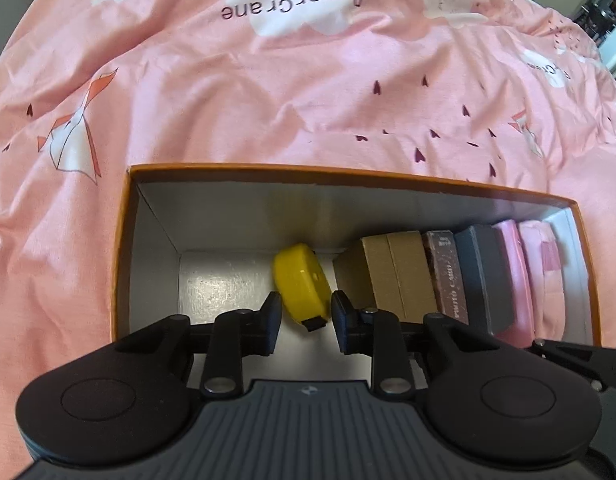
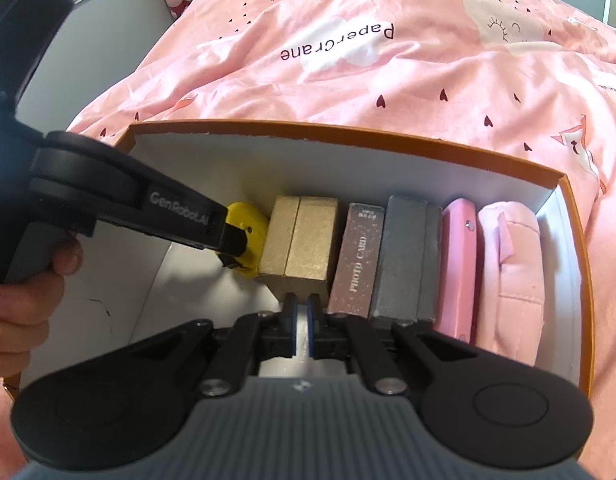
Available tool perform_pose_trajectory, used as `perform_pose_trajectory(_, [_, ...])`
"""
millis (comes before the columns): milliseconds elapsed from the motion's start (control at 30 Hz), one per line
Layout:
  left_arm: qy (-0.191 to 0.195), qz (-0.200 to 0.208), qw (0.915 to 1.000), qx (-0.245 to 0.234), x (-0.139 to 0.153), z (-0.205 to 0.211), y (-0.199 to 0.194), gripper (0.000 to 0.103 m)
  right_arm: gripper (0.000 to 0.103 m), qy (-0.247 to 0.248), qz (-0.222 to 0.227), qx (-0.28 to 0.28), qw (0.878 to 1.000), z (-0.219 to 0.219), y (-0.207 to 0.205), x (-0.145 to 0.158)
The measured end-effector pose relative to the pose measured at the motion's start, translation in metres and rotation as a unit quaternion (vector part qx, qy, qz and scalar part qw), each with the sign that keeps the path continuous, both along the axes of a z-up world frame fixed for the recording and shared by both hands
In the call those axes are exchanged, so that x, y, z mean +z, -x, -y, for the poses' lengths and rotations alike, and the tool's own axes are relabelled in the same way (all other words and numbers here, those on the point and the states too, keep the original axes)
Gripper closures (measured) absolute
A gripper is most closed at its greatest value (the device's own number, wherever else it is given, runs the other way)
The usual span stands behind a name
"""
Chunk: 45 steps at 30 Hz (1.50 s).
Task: Organize objects
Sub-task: 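Lower the tan box beside the PHOTO CARD box while the left gripper releases the tape measure, then withdraw both grippers from the orange box toward the plush toys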
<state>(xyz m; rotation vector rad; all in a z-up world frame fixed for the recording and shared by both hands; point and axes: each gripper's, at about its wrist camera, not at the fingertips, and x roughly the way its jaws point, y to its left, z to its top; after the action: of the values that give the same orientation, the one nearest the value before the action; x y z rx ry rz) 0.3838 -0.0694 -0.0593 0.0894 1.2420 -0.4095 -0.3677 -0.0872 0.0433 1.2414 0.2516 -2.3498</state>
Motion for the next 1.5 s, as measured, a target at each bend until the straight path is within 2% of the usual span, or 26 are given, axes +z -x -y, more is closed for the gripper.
perform_pose_trajectory(67, [-0.005,0.013,0.9999,0.003,0.001,-0.001,0.001,0.079,0.098,0.000,0.000,-0.002,1.000,-0.001,0.000,0.000])
perform_pose_trajectory(167, [-0.011,0.007,0.9999,0.009,-0.002,-0.002,0.000,0.088,0.098,0.002,0.001,-0.003,1.000,-0.002,0.001,0.000])
perform_pose_trajectory(267, [-0.033,0.014,0.9994,0.002,-0.007,0.002,0.004,0.088,0.098,0.001,0.000,-0.001,1.000,0.000,0.004,-0.002])
perform_pose_trajectory(400, [-0.096,0.028,0.9948,-0.018,-0.013,0.014,0.010,0.088,0.098,-0.002,0.000,0.001,1.000,0.001,0.004,-0.002])
perform_pose_trajectory(467, [-0.111,0.030,0.9930,-0.028,-0.016,0.017,0.012,0.087,0.098,-0.003,0.000,0.000,1.000,0.001,0.004,-0.003])
perform_pose_trajectory(633, [-0.100,0.026,0.9938,-0.040,-0.018,0.018,0.008,0.086,0.098,-0.002,0.002,0.000,1.000,0.000,0.004,-0.004])
perform_pose_trajectory(800, [-0.094,0.041,0.9934,-0.051,-0.019,0.019,0.003,0.084,0.098,-0.003,0.003,-0.001,1.000,0.000,0.004,-0.004])
perform_pose_trajectory(1000, [-0.057,0.033,0.9967,-0.049,-0.021,0.020,-0.003,0.085,0.098,-0.002,0.006,-0.005,1.000,0.001,0.004,-0.006])
perform_pose_trajectory(1200, [-0.055,0.037,0.9969,-0.042,-0.019,0.021,0.000,0.085,0.098,-0.003,0.005,-0.007,1.000,-0.001,0.002,-0.006])
perform_pose_trajectory(1367, [-0.056,0.048,0.9967,-0.035,-0.005,0.014,0.007,0.085,0.097,-0.003,0.002,-0.008,1.000,-0.003,-0.001,-0.002])
perform_pose_trajectory(1500, [-0.061,0.025,0.9963,-0.056,0.001,0.012,0.017,0.085,0.096,-0.003,0.002,-0.009,1.000,-0.003,-0.002,0.000])
